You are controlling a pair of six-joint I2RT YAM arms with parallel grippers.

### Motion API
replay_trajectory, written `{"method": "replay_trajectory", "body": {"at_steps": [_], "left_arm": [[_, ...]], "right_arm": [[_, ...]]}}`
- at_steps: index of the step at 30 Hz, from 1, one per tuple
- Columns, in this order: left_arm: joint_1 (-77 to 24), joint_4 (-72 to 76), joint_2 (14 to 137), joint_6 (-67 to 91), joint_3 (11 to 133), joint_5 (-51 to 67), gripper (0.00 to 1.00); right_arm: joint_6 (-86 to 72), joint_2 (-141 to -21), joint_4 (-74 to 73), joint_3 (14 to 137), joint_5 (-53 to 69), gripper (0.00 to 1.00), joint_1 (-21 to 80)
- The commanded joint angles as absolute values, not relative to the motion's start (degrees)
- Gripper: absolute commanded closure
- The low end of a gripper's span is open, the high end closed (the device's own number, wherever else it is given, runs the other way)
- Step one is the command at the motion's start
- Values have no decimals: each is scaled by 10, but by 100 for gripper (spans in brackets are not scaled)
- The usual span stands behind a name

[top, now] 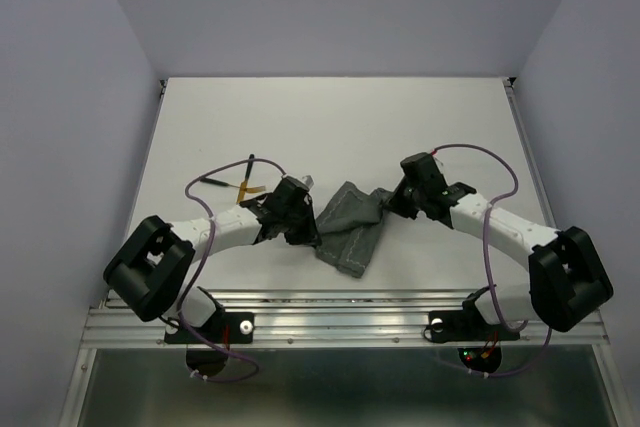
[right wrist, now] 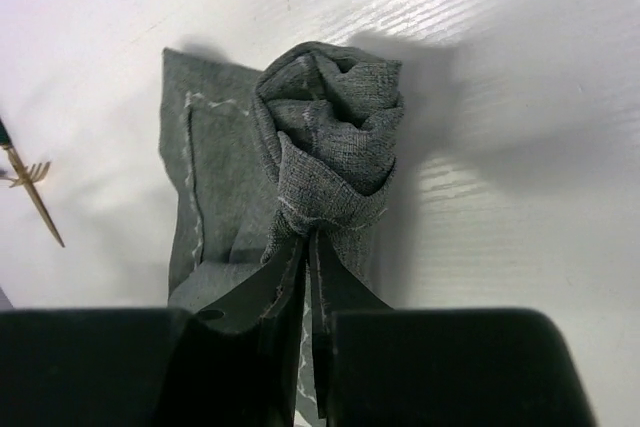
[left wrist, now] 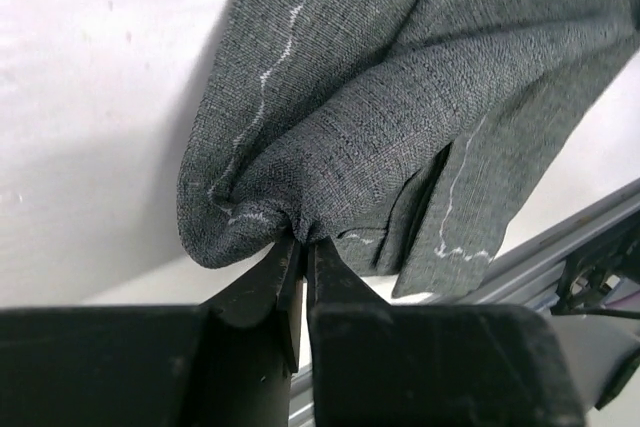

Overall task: Fold the napkin into a case and place the utensils inside
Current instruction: Fold the 2/3-rectangle-folded napkin at the center of the board.

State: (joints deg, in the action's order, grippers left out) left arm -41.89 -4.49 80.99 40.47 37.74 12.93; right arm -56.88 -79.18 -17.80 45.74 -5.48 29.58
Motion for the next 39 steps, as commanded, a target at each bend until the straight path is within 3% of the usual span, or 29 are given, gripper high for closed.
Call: {"method": "replay_trajectory", "body": {"at_steps": [1, 3, 4, 5, 9, 14, 28, 34, 39], "left_arm": [[-413, -33, 831, 367, 431, 97, 89], [-405, -48, 844, 345, 458, 88, 86], [-402, -53, 855, 337, 467, 89, 80], [-393, -61, 861, 324, 486, 85, 77], [-368, -75, 892, 302, 522, 79, 68], [-345, -97, 899, 290, 549, 62, 36], [-349, -163, 772, 323, 527, 27, 35], [-348, -168, 780, 332, 514, 26, 39], [-348, -160, 779, 336, 511, 43, 40]], "right_arm": [[-596, -747, -189, 434, -74, 87, 291], [-595, -744, -192, 430, -77, 76, 291], [-597, -743, -200, 428, -79, 62, 291], [-597, -743, -202, 426, -79, 55, 291], [-602, -722, -212, 412, -98, 53, 291], [-589, -686, -236, 409, -118, 53, 291], [-536, -755, -216, 466, -67, 57, 291], [-508, -818, -197, 532, -65, 67, 291], [-490, -899, -180, 600, -75, 67, 291]]}}
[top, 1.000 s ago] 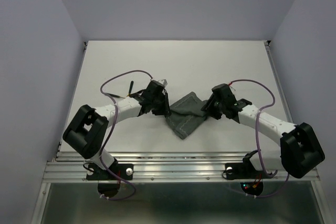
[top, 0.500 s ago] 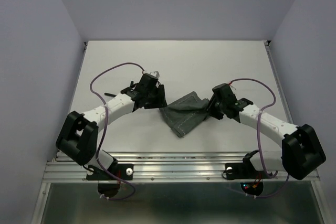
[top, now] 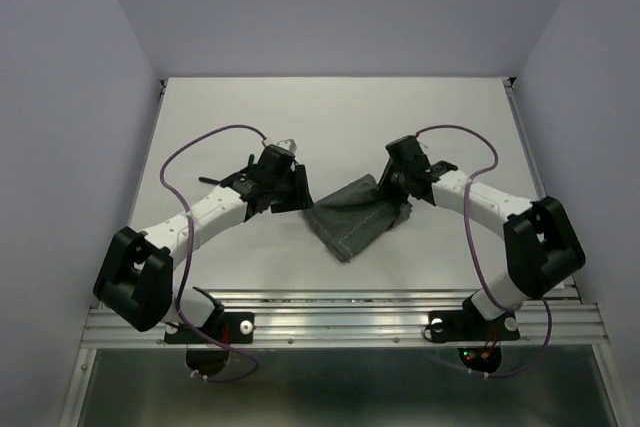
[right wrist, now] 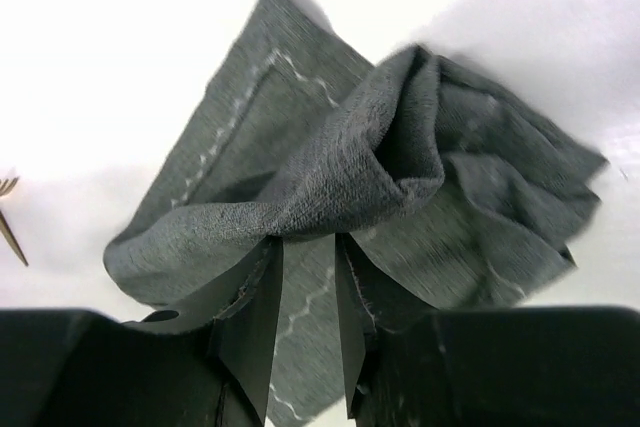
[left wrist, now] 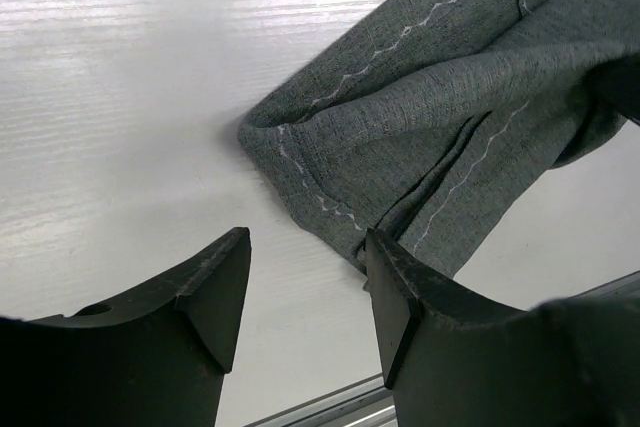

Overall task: Fold the napkin into a case and place the utensils inside
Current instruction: Fold the 2/3-rectangle-folded napkin at the center of the board.

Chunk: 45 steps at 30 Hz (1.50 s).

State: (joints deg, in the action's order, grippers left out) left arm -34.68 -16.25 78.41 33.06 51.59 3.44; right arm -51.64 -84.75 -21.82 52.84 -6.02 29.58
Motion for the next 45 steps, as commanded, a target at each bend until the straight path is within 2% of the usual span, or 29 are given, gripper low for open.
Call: {"method": "replay_trajectory", "body": {"at_steps": [1, 5, 10, 19, 24, 27, 30, 31, 34, 35, 37, 45], "left_arm": [[-348, -161, 779, 336, 511, 45, 40], [-348, -160, 780, 338, 511, 59, 39], [-347, -160, 815, 352, 510, 73, 34], [-347, -101, 831, 401, 469, 69, 33], [-345, -75, 872, 411, 468, 59, 36], [-345, -58, 896, 419, 465, 59, 42], [-345, -50, 920, 424, 472, 61, 55], [-345, -47, 930, 424, 475, 59, 63], [-345, -48, 943, 413, 486, 56, 79], [-345, -53, 951, 409, 490, 55, 90], [-345, -61, 960, 395, 510, 59, 100], [-345, -76, 971, 356, 524, 81, 100]], "right_arm": [[-488, -938, -178, 616, -76, 67, 291], [-468, -1025, -174, 697, -60, 68, 291], [-439, -1075, -187, 764, -39, 68, 291], [-405, -969, -203, 666, -76, 67, 286], [-400, -905, -215, 600, -83, 67, 286], [-403, -862, -225, 569, -86, 67, 286], [-407, -826, -238, 550, -98, 67, 286], [-408, -819, -245, 543, -102, 67, 286], [-406, -803, -256, 534, -119, 67, 286], [-403, -802, -261, 531, -128, 67, 286], [-402, -804, -267, 530, -136, 67, 286], [-393, -822, -305, 540, -161, 69, 279]]}}
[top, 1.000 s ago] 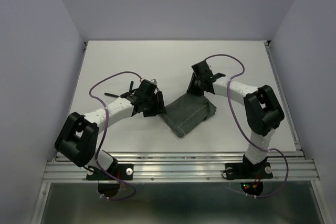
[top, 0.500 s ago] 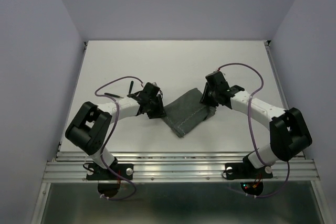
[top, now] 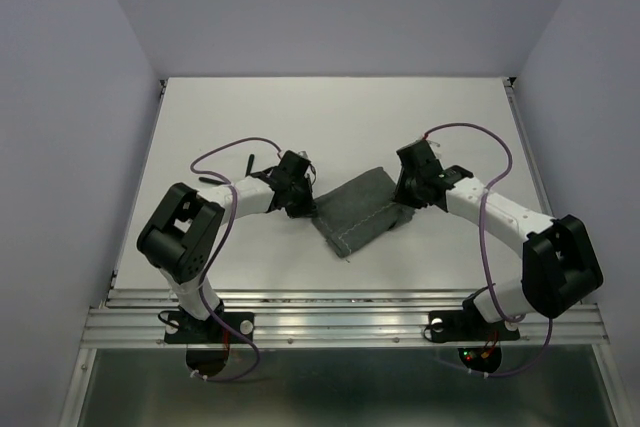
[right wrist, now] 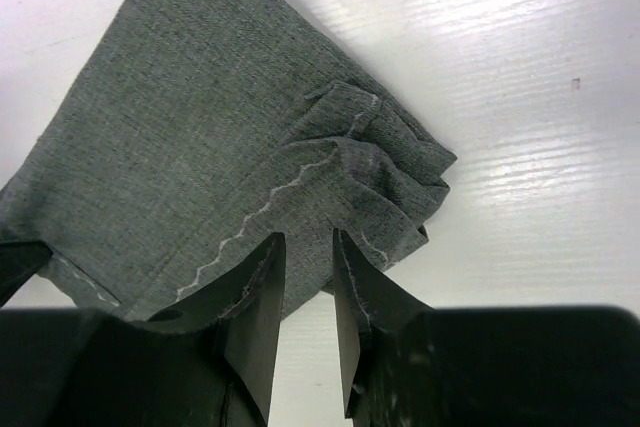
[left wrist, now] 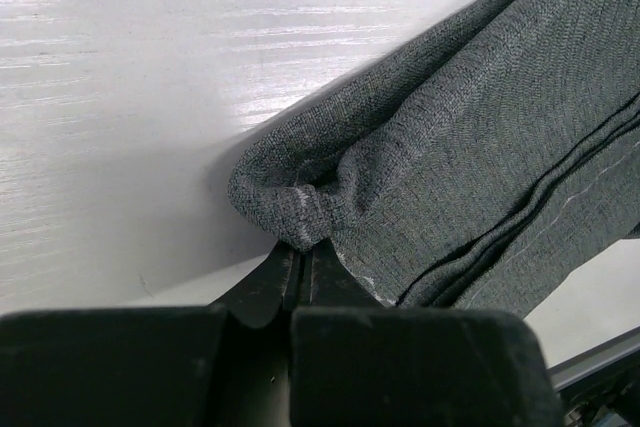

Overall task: Fold the napkin into a case and place the utensils inside
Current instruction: Fold the 2/3-rectangle-folded napkin at the center of the board.

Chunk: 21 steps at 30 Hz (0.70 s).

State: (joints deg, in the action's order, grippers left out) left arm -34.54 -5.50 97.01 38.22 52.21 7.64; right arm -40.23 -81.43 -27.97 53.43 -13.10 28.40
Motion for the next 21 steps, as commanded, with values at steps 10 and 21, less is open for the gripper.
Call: {"method": "replay_trajectory", "body": {"at_steps": [10, 21], "left_arm": [[-345, -60, 971, 344, 501, 104, 100], [-345, -68, 978, 333, 512, 103, 100]], "right_arm": [[-441, -714, -326, 481, -232, 83, 279], [-443, -766, -309, 457, -208, 93, 279]]}}
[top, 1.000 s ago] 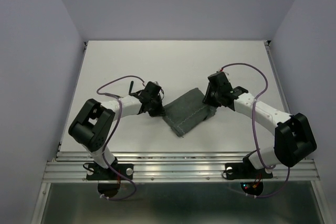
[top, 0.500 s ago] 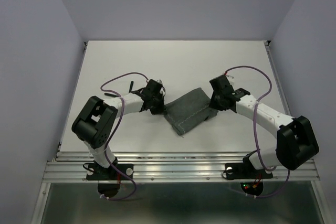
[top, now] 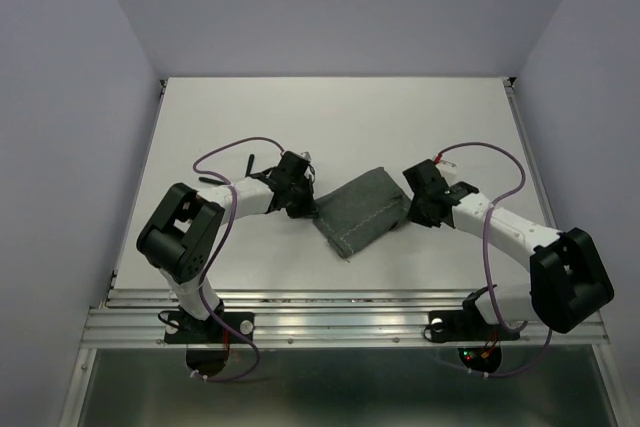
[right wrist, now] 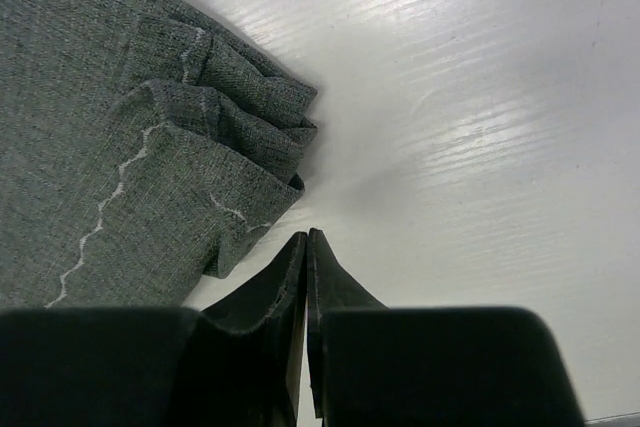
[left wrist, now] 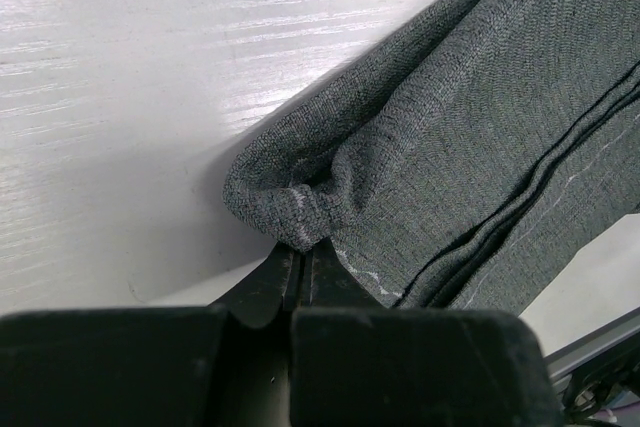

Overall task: Fold the napkin into a case and place the utensils inside
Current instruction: Fold the 2/3-rectangle-folded napkin at the center of the board.

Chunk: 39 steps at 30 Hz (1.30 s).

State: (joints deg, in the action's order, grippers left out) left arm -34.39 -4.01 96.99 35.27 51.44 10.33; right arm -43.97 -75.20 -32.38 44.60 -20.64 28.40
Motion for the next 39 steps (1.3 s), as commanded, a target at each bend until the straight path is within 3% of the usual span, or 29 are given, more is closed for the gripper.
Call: {"method": "replay_trajectory", "body": {"at_steps": [1, 22, 31, 39], "left_arm": [[-345, -68, 979, 332, 514, 103, 100], [-345, -69, 994, 309, 528, 124, 100], [-345, -66, 996, 293, 520, 137, 100], [-349, -65, 968, 284, 493, 150, 100]], "right_arm": [[-441, -771, -306, 461, -205, 93, 279], [-405, -920, -258, 562, -184, 93, 279], [-410, -950, -242, 529, -190, 94, 279], [-425, -897, -230, 451, -146, 96, 279]]}}
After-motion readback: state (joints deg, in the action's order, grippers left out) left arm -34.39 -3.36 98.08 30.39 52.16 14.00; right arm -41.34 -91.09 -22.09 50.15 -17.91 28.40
